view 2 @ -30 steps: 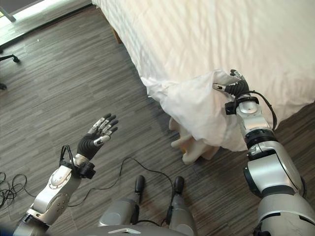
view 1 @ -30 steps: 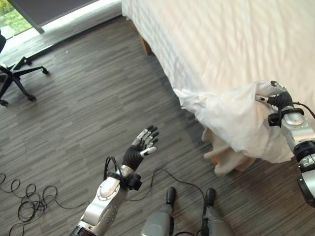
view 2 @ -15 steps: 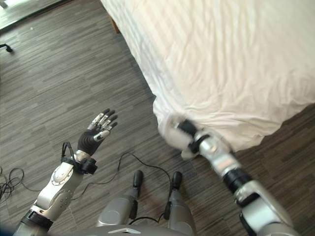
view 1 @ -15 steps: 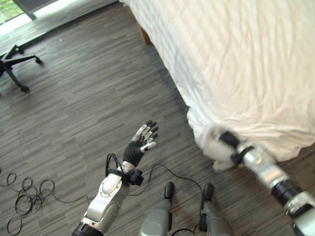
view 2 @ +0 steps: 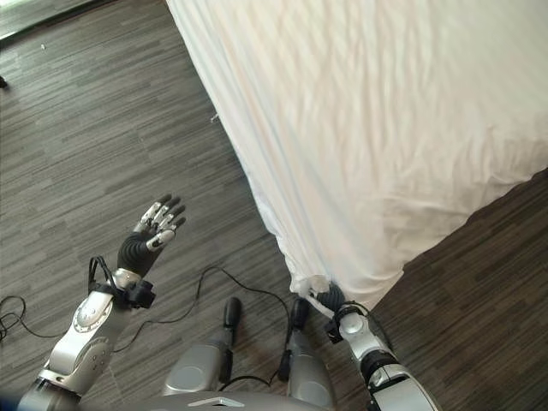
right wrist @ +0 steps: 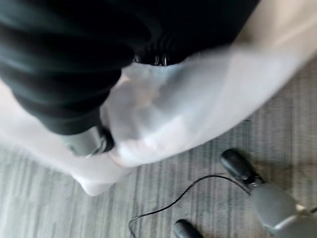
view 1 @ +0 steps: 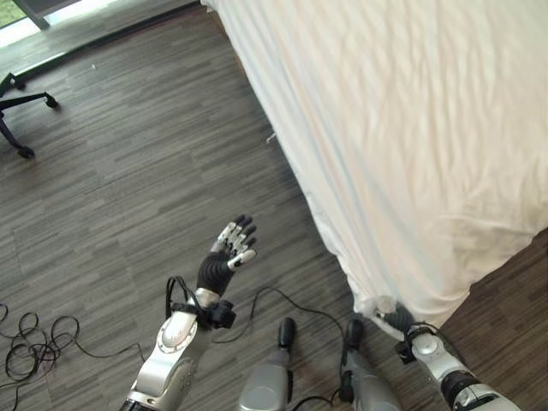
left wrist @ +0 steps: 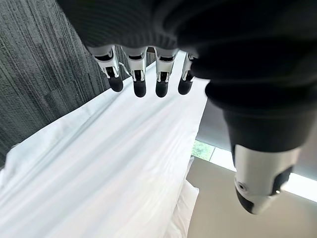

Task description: Making the bed.

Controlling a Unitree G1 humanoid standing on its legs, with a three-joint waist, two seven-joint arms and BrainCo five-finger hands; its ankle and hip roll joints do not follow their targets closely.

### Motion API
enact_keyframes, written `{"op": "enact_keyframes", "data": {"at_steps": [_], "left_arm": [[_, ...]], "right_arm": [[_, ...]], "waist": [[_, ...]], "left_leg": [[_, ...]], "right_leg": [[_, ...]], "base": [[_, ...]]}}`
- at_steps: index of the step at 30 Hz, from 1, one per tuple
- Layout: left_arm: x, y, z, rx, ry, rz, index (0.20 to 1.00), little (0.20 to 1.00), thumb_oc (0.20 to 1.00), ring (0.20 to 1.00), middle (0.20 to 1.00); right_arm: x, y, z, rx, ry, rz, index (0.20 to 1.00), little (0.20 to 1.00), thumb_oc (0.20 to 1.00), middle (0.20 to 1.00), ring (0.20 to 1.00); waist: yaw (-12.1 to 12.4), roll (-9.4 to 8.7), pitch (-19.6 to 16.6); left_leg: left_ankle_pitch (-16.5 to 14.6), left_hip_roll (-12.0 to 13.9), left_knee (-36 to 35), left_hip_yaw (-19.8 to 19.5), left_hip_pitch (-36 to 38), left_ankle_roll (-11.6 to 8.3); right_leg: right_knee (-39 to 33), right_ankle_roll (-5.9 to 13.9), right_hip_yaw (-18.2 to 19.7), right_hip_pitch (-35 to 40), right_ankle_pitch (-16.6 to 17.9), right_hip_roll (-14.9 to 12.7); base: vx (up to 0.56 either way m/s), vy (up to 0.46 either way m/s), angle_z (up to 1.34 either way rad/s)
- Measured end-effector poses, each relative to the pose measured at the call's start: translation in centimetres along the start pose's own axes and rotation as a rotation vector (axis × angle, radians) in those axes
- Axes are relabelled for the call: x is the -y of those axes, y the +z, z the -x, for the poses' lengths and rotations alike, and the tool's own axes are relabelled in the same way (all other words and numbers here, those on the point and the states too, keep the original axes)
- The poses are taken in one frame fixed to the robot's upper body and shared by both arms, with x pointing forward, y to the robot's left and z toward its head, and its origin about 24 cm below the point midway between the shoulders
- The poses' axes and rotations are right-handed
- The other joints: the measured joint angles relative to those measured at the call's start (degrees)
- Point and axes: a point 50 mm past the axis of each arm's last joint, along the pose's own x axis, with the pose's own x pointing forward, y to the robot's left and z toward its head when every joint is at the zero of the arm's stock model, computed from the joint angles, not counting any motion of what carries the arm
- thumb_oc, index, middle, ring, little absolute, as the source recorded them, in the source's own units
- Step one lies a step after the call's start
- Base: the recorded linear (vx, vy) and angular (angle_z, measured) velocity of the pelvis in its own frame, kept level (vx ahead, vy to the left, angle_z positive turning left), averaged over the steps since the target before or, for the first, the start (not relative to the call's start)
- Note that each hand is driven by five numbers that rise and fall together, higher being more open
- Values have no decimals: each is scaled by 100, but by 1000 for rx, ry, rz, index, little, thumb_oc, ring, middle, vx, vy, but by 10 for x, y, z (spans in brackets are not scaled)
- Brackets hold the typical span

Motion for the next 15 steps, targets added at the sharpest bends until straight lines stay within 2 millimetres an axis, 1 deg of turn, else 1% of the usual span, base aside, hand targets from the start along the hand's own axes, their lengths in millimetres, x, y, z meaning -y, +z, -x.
{"op": "enact_keyframes", "data": {"at_steps": [2, 5, 6, 7, 8, 9, 10, 11, 12, 13, 15], "left_arm": [[1, 2, -2, 9, -7, -2, 1000, 1000, 1000, 1000, 1000], [1, 5, -5, 18, -23, -8, 1000, 1000, 1000, 1000, 1000], [0, 2, -2, 1, -37, -15, 1000, 1000, 1000, 1000, 1000], [0, 1, 0, -7, -43, -16, 1000, 1000, 1000, 1000, 1000], [0, 1, 0, -11, -52, -17, 1000, 1000, 1000, 1000, 1000], [0, 0, 1, -15, -50, -17, 1000, 1000, 1000, 1000, 1000], [-2, -1, 3, -29, -45, -21, 1000, 1000, 1000, 1000, 1000], [-2, -1, 3, -30, -45, -21, 1000, 1000, 1000, 1000, 1000], [-2, -2, 4, -34, -42, -20, 1000, 1000, 1000, 1000, 1000], [-2, -3, 5, -38, -41, -19, 1000, 1000, 1000, 1000, 1000], [-3, -5, 8, -48, -37, -16, 1000, 1000, 1000, 1000, 1000]], "right_arm": [[6, -10, 2, -31, -8, -14, 1000, 1000, 1000, 1000, 1000], [6, -23, 7, -69, 10, -42, 1000, 1000, 1000, 1000, 1000], [1, -36, 12, -102, 49, -47, 1000, 1000, 1000, 1000, 1000], [0, -41, 14, -119, 58, -47, 1000, 1000, 1000, 1000, 1000], [5, -58, 20, -189, 41, -95, 1000, 1000, 1000, 1000, 1000], [13, -72, 26, -241, -8, -168, 1000, 1000, 1000, 1000, 1000], [36, -93, 37, -302, -95, -228, 1000, 1000, 1000, 1000, 1000], [48, -100, 43, -309, -135, -248, 1000, 1000, 1000, 1000, 1000], [70, -108, 54, -300, -195, -249, 1000, 1000, 1000, 1000, 1000], [78, -108, 58, -272, -209, -248, 1000, 1000, 1000, 1000, 1000], [89, -106, 67, -215, -216, -232, 1000, 1000, 1000, 1000, 1000]], "waist": [[-19, -15, -130], [-70, -76, -279], [-125, -121, -455], [-135, -142, -525], [-141, -192, -564], [-141, -225, -596], [-182, -291, -636], [-218, -317, -653], [-298, -371, -689], [-341, -415, -718], [-383, -491, -772]], "left_leg": [[-52, 4, -2, 4, 71, 0], [-65, 2, -2, 1, 99, -5], [-68, 2, -2, -7, 113, -9], [-71, 2, -3, -6, 113, -12], [-77, -4, -3, -7, 149, -19], [-76, -5, -3, -11, 160, -19], [-78, -7, -4, 37, 173, -19], [-79, -7, -4, 49, 171, -20], [-75, -3, -7, 69, 166, -16], [-75, 4, -6, 104, 163, -15], [-81, 29, -10, 205, 135, -13]], "right_leg": [[-2, 7, -7, 68, -7, 5], [-1, 13, -6, 100, -12, 2], [-3, 23, -17, 116, -32, 2], [-3, 28, -26, 117, -45, 0], [-4, 36, -21, 161, -78, -3], [-4, 36, -11, 167, -78, -4], [-16, 40, 43, 154, -82, -3], [-23, 41, 58, 145, -81, -3], [-28, 43, 84, 133, -83, -2], [-29, 44, 114, 110, -83, 6], [-30, 48, 204, 40, -87, 33]], "base": [[26, -8, -6], [38, -19, 0], [35, -25, 4], [23, -19, 3], [0, 0, 0], [-17, -1, -9], [-16, 1, -13], [-17, 1, -16], [-5, 0, -10], [-7, -2, -17], [-4, -9, -22]]}}
